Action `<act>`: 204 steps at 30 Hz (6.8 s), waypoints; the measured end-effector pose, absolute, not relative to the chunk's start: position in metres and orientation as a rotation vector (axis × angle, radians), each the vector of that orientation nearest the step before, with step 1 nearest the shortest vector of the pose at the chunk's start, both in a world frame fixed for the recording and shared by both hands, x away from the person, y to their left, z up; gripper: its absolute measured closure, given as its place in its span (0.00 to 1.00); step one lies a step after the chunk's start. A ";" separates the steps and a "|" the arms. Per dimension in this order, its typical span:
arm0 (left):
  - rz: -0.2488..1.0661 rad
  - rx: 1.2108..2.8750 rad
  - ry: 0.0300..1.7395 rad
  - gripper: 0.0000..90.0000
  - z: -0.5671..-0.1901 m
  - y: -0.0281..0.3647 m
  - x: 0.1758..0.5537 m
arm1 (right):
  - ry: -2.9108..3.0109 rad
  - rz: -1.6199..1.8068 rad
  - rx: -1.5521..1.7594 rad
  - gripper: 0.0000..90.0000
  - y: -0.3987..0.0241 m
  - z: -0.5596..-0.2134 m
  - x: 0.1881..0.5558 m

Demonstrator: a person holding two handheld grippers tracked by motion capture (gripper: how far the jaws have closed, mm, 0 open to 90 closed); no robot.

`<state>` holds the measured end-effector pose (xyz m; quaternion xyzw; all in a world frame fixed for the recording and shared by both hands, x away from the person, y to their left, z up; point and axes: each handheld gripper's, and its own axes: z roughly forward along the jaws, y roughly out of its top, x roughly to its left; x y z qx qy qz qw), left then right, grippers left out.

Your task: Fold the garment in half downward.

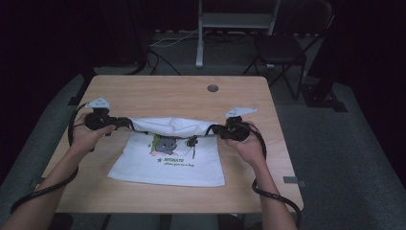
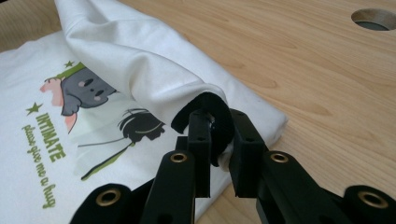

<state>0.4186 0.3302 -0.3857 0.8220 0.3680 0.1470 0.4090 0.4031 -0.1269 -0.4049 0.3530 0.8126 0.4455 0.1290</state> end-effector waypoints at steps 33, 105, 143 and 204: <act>0.377 2.085 0.884 0.92 -0.399 0.336 0.392 | 2.396 1.272 0.972 0.90 -0.124 -0.408 0.383; 0.397 2.131 0.799 0.92 -0.402 0.344 0.345 | 2.431 1.259 0.864 0.89 -0.125 -0.408 0.344; 0.395 2.134 0.758 0.92 -0.402 0.346 0.319 | 2.457 1.251 0.832 0.89 -0.125 -0.412 0.324; 0.388 2.125 0.717 0.92 -0.403 0.348 0.288 | 2.468 1.255 0.791 0.89 -0.127 -0.413 0.300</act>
